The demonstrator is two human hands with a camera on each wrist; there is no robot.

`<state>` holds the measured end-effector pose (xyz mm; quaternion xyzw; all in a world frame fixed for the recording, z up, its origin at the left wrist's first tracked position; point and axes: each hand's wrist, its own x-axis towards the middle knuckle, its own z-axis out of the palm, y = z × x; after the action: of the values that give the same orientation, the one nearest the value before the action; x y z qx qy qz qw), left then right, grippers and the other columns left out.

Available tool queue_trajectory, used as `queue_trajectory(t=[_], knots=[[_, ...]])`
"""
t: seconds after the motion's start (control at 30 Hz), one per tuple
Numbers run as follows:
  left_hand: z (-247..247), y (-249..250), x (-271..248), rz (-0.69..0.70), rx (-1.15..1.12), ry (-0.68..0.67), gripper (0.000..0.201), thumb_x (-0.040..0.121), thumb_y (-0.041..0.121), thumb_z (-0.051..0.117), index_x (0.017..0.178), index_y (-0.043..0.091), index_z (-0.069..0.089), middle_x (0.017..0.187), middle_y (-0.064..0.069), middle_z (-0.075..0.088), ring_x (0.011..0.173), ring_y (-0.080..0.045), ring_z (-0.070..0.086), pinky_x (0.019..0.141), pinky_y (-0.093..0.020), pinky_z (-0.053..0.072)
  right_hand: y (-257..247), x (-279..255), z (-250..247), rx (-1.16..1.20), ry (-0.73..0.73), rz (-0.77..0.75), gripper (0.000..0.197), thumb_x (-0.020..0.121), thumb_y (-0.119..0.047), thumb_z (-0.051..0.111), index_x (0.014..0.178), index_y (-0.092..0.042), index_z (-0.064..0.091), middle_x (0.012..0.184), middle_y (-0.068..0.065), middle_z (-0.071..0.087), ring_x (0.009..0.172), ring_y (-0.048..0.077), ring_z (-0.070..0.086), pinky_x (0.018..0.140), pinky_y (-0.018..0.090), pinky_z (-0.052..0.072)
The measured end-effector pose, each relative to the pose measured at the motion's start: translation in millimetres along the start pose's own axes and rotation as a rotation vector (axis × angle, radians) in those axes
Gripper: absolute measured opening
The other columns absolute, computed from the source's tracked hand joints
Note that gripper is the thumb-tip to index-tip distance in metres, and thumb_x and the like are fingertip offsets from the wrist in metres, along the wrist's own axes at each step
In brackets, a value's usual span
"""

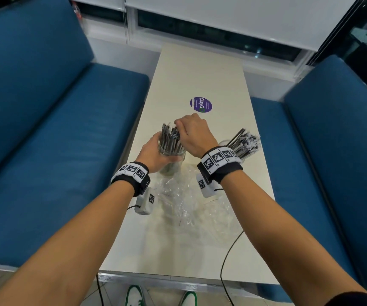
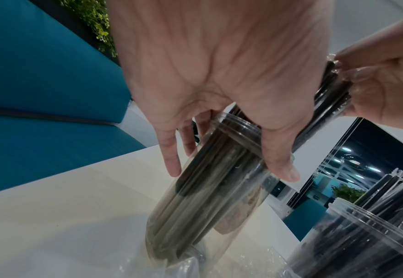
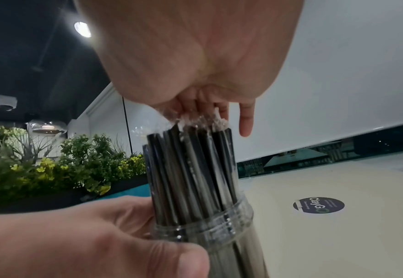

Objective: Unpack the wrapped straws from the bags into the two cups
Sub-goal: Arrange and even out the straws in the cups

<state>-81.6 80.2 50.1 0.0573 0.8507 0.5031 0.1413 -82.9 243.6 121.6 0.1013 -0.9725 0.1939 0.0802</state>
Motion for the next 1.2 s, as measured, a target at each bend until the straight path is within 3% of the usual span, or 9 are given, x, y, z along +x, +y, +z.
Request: queue_trajectory(t=[0.13,0.23,0.33,0.43,0.57,0.67,0.77,1.03,1.2], knots=[[1.5,-0.2,1.1,-0.007,-0.007,0.005,0.096,0.072,0.042,0.097,0.150,0.025,0.046,0.135,0.004,0.066,0.117,-0.019,0.060,0.108,-0.040,0.049,1.7,0.1,1.6,0.088,0.088,0.031,0.042,0.108,-0.026,0.035,0.133,-0.011,0.065,0.133,0.008,0.068,0.126,0.030,0.054,0.109,0.047,0.038],[1.1,-0.2,1.7,-0.009,-0.008,0.006,0.095,0.071,0.042,0.097,0.150,0.026,0.045,0.130,0.007,0.065,0.118,-0.021,0.062,0.107,-0.042,0.050,-7.2,0.0,3.2,0.079,0.143,-0.028,0.042,0.106,-0.030,0.037,0.138,-0.017,0.062,0.138,0.002,0.064,0.132,0.023,0.050,0.114,0.044,0.032],[0.6,-1.8,2.7,-0.002,-0.012,-0.005,0.095,0.072,0.041,0.096,0.150,0.025,0.044,0.130,0.005,0.065,0.119,-0.022,0.064,0.106,-0.043,0.053,-16.9,2.7,5.0,0.025,0.075,-0.121,0.044,0.105,-0.041,0.042,0.144,-0.025,0.057,0.145,-0.001,0.060,0.140,0.019,0.045,0.122,0.051,0.022],[1.5,-4.1,3.0,0.000,-0.005,-0.004,0.092,0.074,0.039,0.096,0.149,0.024,0.044,0.126,0.006,0.065,0.118,-0.023,0.065,0.102,-0.041,0.053,-20.6,7.0,7.6,-0.050,-0.027,-0.149,0.039,0.102,-0.045,0.049,0.131,-0.025,0.067,0.136,-0.004,0.067,0.138,0.018,0.050,0.125,0.054,0.014],[0.8,-3.4,2.3,-0.020,0.005,-0.003,0.104,0.061,0.059,0.094,0.148,0.031,0.045,0.132,0.005,0.067,0.116,-0.022,0.066,0.095,-0.037,0.054,-18.5,10.3,1.5,-0.057,-0.081,-0.207,0.019,0.087,-0.021,0.060,0.095,-0.023,0.077,0.098,-0.008,0.076,0.108,0.016,0.065,0.127,0.053,0.011],[0.1,-3.3,2.1,-0.012,0.026,-0.007,0.110,0.051,0.071,0.085,0.147,0.036,0.043,0.134,0.006,0.065,0.116,-0.023,0.066,0.094,-0.039,0.055,-15.1,9.6,-3.1,-0.088,-0.129,-0.230,0.023,0.082,-0.016,0.059,0.092,-0.024,0.079,0.093,-0.009,0.077,0.100,0.016,0.068,0.129,0.052,0.002],[-0.1,-2.5,2.0,-0.015,0.024,-0.010,0.114,0.050,0.072,0.085,0.150,0.036,0.042,0.137,0.006,0.064,0.119,-0.023,0.066,0.100,-0.044,0.056,-14.5,5.6,-7.0,-0.116,-0.130,-0.250,0.026,0.079,-0.021,0.058,0.092,-0.026,0.079,0.096,-0.011,0.076,0.111,0.014,0.066,0.127,0.056,-0.005],[-0.3,-3.2,1.2,-0.009,0.023,-0.025,0.125,0.047,0.076,0.083,0.154,0.029,0.039,0.143,0.001,0.062,0.125,-0.026,0.064,0.106,-0.049,0.056,-17.6,-2.9,-8.3,-0.081,-0.076,-0.253,0.022,0.087,-0.032,0.061,0.101,-0.026,0.077,0.112,-0.011,0.074,0.125,0.015,0.057,0.126,0.060,0.006],[-0.6,-4.1,2.5,-0.027,0.021,-0.024,0.131,0.044,0.076,0.083,0.158,0.029,0.036,0.150,0.004,0.058,0.130,-0.024,0.061,0.110,-0.049,0.052,-16.0,-3.9,-11.8,-0.047,-0.107,-0.195,0.032,0.086,-0.025,0.051,0.094,-0.017,0.080,0.101,-0.002,0.076,0.108,0.021,0.064,0.123,0.049,0.023]])
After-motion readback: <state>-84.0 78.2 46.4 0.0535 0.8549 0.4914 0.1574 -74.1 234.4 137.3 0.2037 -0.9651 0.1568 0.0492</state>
